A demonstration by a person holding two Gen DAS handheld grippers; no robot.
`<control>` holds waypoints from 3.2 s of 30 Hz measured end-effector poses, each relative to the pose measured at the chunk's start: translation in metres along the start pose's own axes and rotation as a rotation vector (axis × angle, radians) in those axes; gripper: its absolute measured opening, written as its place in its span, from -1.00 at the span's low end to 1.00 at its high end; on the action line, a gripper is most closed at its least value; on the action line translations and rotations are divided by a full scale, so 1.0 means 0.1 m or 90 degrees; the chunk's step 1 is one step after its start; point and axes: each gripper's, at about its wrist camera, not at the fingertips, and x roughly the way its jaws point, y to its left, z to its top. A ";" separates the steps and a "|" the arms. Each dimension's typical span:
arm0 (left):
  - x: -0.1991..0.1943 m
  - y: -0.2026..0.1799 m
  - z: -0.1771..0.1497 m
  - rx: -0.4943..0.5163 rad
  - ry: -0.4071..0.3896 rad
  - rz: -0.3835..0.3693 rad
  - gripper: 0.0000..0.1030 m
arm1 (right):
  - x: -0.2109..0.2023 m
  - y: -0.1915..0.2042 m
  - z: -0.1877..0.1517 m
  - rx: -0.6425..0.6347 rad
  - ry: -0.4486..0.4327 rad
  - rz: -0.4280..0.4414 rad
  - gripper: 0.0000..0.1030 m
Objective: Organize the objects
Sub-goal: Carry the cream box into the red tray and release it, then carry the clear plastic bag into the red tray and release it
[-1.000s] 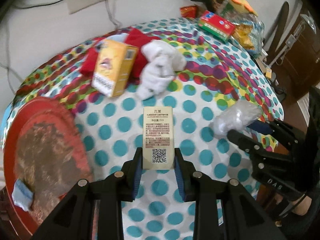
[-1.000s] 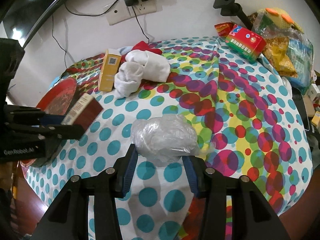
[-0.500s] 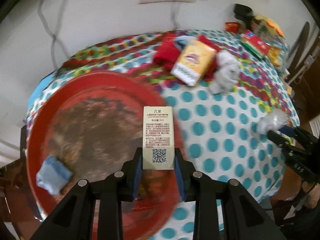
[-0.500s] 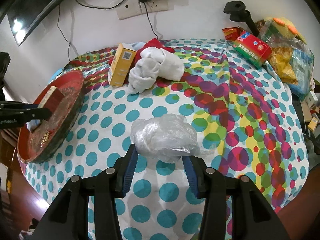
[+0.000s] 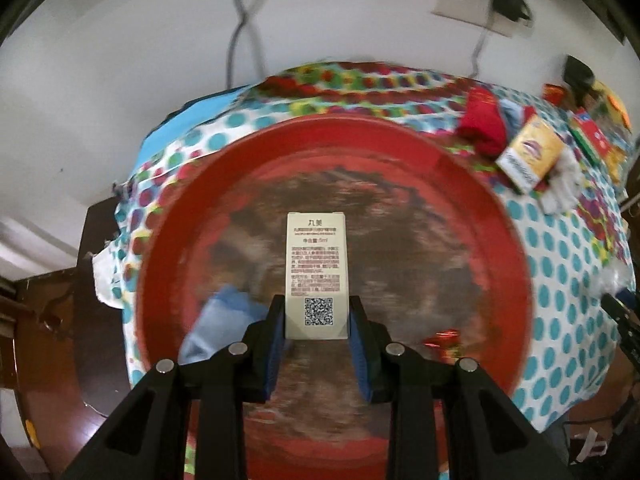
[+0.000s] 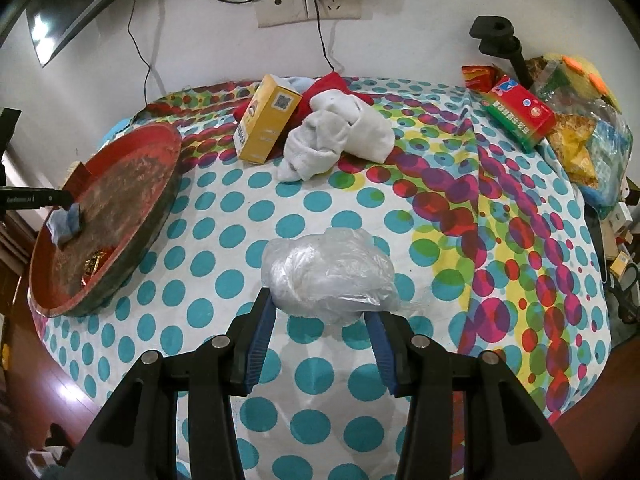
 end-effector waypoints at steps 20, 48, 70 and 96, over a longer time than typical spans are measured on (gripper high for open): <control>0.29 0.77 0.01 -0.049 0.023 0.021 -0.41 | 0.10 0.36 0.02 -0.036 0.025 -0.015 -0.16; -0.17 0.53 -0.28 -0.037 0.026 0.047 -0.04 | -0.03 0.97 0.24 -0.112 -0.022 0.036 -0.18; -0.45 0.43 -0.74 -0.031 0.024 0.034 -0.04 | 0.00 2.14 0.30 -0.246 -0.024 0.152 -0.18; -0.56 1.00 -1.08 -0.087 0.031 0.047 -0.04 | 0.40 3.09 0.23 -0.350 0.040 0.202 -0.18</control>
